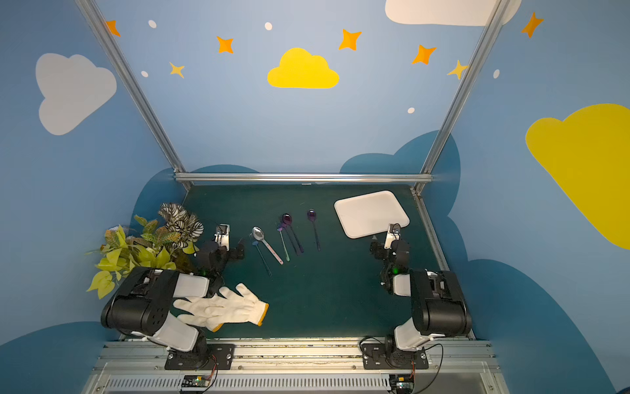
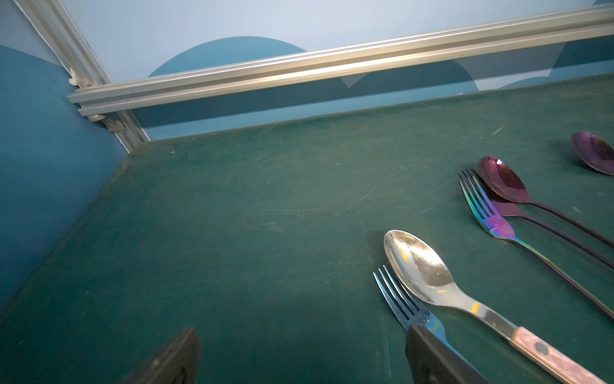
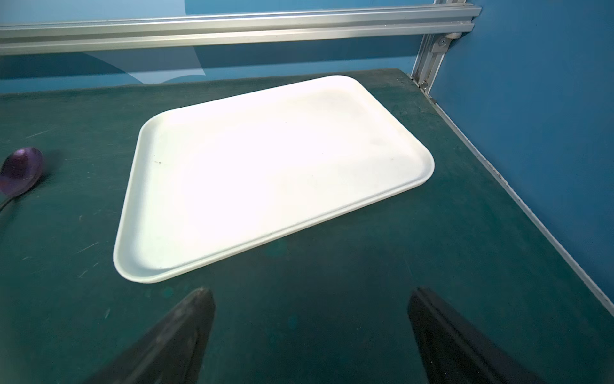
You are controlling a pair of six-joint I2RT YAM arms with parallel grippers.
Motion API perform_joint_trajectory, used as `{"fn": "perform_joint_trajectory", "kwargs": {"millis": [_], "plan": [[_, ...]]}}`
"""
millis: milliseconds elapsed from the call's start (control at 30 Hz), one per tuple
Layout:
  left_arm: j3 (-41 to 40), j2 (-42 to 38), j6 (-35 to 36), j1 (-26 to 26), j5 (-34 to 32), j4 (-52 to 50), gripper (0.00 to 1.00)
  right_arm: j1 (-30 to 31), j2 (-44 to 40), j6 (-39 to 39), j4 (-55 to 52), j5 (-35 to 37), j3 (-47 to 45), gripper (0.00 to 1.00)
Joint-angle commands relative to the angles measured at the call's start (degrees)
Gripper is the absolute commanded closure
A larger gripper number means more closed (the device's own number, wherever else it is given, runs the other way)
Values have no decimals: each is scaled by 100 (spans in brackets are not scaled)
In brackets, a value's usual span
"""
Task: Set the spoon and fork side by side
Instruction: Move the tray to the center of the board.
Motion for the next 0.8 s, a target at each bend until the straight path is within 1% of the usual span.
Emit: {"fn": "perform_joint_trajectory", "kwargs": {"millis": [0, 667, 733, 767], "plan": [[-28, 21, -1, -14, 46, 177, 0, 11, 28, 12, 218, 41, 2, 2], [-38, 9, 5, -12, 59, 185, 0, -2, 20, 27, 237, 29, -7, 2], [27, -131, 55, -15, 123, 29, 0, 11, -164, 87, -77, 164, 79, 2], [121, -313, 64, -21, 136, -250, 0, 5, -359, 128, -540, 321, 223, 2]]}}
